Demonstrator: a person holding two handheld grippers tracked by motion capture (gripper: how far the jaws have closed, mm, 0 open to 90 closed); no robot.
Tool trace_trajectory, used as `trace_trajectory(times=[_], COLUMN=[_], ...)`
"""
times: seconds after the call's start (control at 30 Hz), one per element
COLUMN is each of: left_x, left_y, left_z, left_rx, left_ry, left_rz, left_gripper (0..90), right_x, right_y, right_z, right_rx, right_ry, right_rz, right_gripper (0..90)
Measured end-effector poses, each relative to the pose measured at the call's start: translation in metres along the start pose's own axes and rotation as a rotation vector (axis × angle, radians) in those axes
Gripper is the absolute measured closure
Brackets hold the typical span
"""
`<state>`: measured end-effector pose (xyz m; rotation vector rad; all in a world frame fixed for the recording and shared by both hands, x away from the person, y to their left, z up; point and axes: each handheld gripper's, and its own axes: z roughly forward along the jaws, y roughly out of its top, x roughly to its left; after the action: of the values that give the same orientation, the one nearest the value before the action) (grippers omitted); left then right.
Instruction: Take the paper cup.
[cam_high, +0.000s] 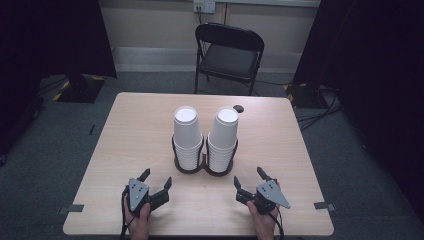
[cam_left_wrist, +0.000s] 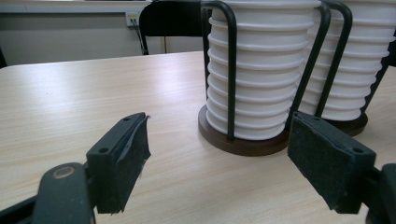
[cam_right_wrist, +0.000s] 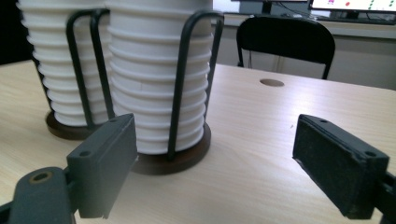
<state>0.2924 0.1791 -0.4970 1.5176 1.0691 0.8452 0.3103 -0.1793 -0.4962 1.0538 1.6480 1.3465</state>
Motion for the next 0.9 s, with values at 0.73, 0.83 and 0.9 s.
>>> trace_trajectory(times=[0.73,0.83,0.9], left_x=[0.001,0.001,0.001], left_y=[0.000,0.000,0.000], left_z=[0.000,0.000,0.000], left_rx=[0.008,0.005,-0.001], left_ry=[-0.040,-0.061,-0.070], left_rz=[0.018,0.008,0.010], left_gripper=[16.7,16.5,16.1], right_x=[0.000,-0.001,-0.002], right_y=[0.016,0.023,0.028], right_z=[0.003,0.004,0.005], right_rx=[0.084,0.072,0.067], right_ry=[0.099,0.110,0.118], right_rz=[0.041,0.049,0.056], right_gripper=[17.5,17.6,17.6])
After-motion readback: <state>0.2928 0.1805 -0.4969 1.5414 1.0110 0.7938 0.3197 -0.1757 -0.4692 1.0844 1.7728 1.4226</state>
